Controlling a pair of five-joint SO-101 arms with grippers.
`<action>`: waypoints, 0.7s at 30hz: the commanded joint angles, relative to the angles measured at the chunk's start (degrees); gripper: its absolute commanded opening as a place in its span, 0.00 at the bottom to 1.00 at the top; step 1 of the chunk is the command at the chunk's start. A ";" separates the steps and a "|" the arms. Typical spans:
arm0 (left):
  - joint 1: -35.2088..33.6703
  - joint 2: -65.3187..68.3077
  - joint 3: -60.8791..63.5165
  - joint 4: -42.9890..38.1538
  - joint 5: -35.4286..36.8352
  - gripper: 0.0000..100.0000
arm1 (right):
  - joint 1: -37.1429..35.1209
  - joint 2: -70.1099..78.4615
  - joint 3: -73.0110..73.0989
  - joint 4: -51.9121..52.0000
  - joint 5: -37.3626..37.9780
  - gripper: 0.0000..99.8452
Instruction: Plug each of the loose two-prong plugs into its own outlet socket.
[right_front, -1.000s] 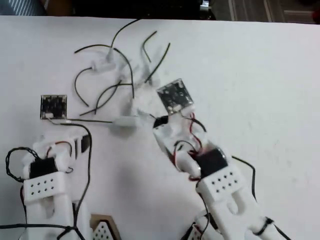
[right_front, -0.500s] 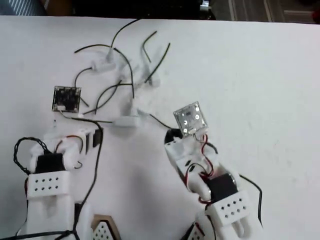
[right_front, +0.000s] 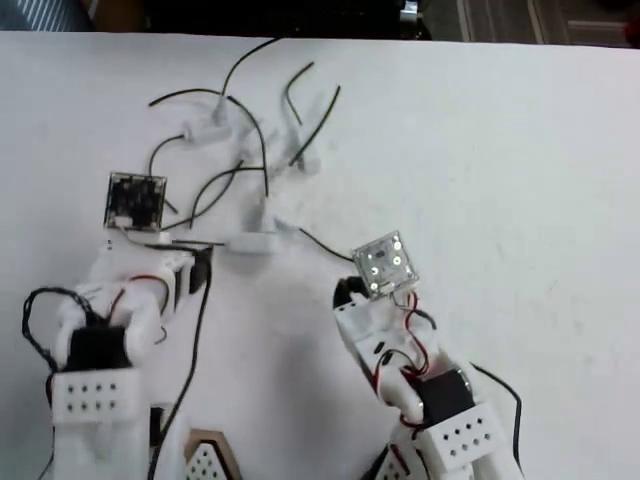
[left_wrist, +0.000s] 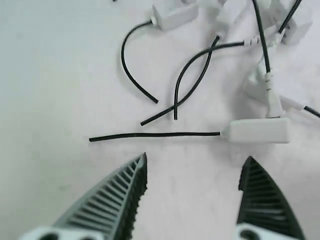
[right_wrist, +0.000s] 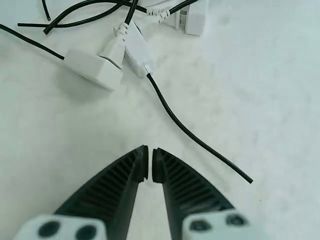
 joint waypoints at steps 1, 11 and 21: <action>0.75 -11.21 -1.85 2.55 0.35 0.30 | 0.66 -2.59 0.35 0.31 -0.09 0.02; 7.34 -17.19 6.15 3.69 0.09 0.30 | 4.26 -8.84 6.33 0.40 -0.35 0.02; 10.77 -17.19 17.58 -0.53 0.00 0.30 | 10.77 -18.07 12.04 6.64 -0.53 0.02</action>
